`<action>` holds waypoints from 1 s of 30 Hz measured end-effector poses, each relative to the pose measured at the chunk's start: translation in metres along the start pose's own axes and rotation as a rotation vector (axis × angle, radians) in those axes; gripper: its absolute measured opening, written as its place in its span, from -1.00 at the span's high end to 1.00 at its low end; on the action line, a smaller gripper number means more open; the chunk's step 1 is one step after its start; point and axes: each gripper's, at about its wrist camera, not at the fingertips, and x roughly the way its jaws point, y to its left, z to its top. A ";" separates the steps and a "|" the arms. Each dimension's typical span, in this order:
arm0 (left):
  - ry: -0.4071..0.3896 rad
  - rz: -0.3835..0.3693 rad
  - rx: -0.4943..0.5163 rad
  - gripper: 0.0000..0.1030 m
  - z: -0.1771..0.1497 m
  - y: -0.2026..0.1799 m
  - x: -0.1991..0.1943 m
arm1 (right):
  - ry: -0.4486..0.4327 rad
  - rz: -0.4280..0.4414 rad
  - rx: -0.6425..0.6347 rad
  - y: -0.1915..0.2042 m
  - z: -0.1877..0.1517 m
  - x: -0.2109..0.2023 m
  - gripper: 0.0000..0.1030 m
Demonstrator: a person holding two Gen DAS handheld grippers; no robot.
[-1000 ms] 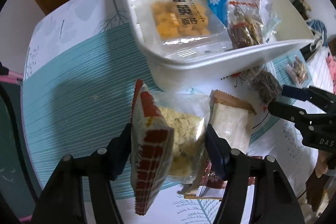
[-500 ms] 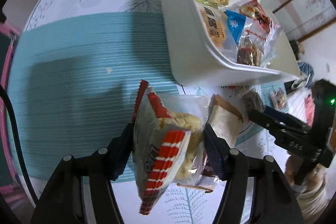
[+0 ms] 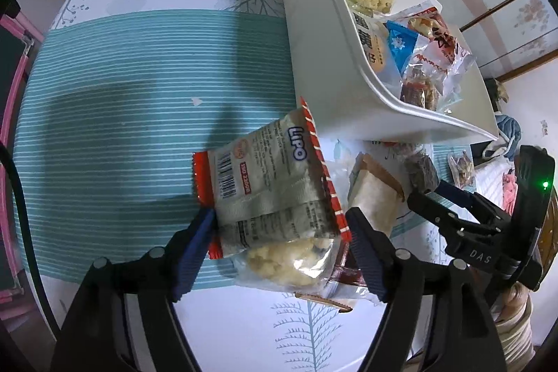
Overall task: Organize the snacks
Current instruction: 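Grasp the red-white Lipo biscuit pack with the left tool, then lift the Lipo pack toward the bin with left tool while right tool grasps the dark barcode snack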
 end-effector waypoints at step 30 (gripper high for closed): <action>-0.261 0.043 0.066 0.68 -0.004 -0.055 -0.084 | -0.153 0.115 -0.098 0.006 -0.044 -0.070 1.00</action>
